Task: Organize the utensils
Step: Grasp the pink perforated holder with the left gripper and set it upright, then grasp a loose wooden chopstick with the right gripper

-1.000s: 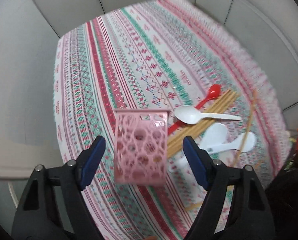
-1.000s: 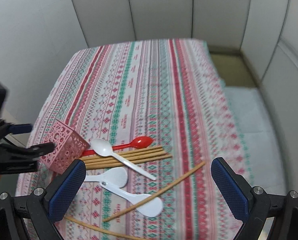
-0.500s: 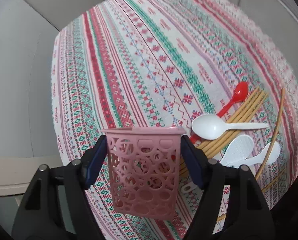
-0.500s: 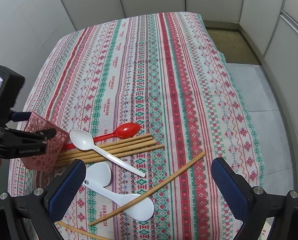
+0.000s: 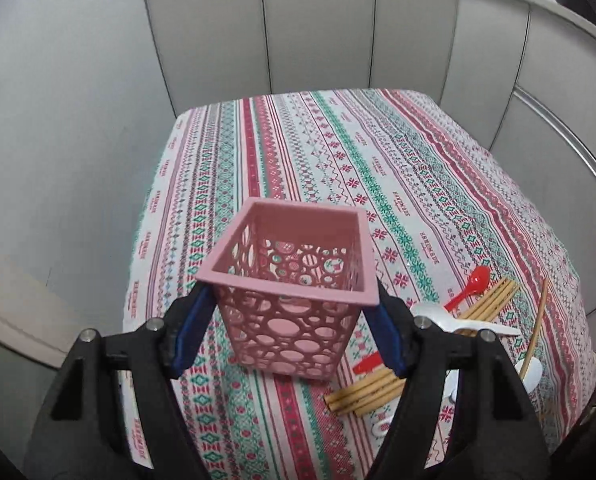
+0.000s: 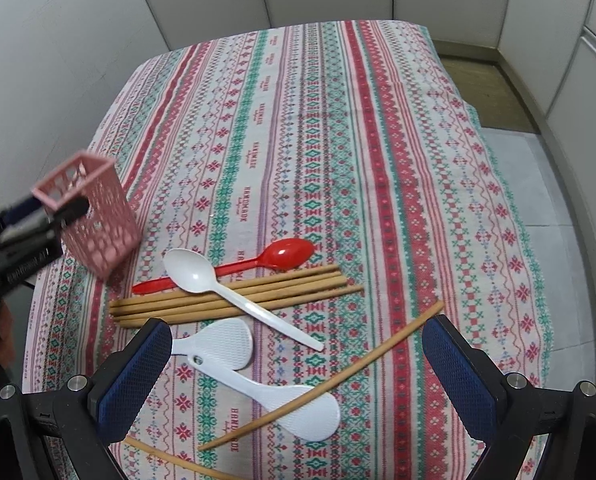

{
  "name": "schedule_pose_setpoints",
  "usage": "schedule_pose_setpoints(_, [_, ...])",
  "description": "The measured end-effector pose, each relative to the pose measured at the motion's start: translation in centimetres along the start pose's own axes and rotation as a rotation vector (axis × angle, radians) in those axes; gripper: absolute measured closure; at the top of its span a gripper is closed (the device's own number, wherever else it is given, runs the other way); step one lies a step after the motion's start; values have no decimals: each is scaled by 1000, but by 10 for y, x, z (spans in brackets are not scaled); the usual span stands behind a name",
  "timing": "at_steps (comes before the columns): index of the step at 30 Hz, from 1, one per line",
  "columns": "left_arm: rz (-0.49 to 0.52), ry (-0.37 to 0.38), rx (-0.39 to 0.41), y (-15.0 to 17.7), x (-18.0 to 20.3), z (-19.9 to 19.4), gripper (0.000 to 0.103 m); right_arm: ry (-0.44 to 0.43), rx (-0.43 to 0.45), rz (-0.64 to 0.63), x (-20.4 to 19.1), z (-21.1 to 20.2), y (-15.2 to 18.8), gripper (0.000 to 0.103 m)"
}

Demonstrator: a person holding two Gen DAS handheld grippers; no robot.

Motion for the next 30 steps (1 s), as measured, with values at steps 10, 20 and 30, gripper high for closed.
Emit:
schedule_pose_setpoints(10, [-42,17,-68,16,4,-12,22,1,-3,-17,-8,2,-4,0])
schedule_pose_setpoints(20, [-36,-30,-116,27,-4,-41,13,0,-1,11,5,-6,-15,0])
schedule_pose_setpoints(30, [26,86,-118,30,18,-80,13,52,-46,37,36,4,-4,0])
Point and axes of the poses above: each gripper's, at about its wrist camera, not at the fingertips, and z roughly the way its jaws point, x to its right, y to its underside, the point moved 9 cm from there along z, roughly the way its jaws point, and after that the axes turned 4 degrees about x, right-handed, at the moved point
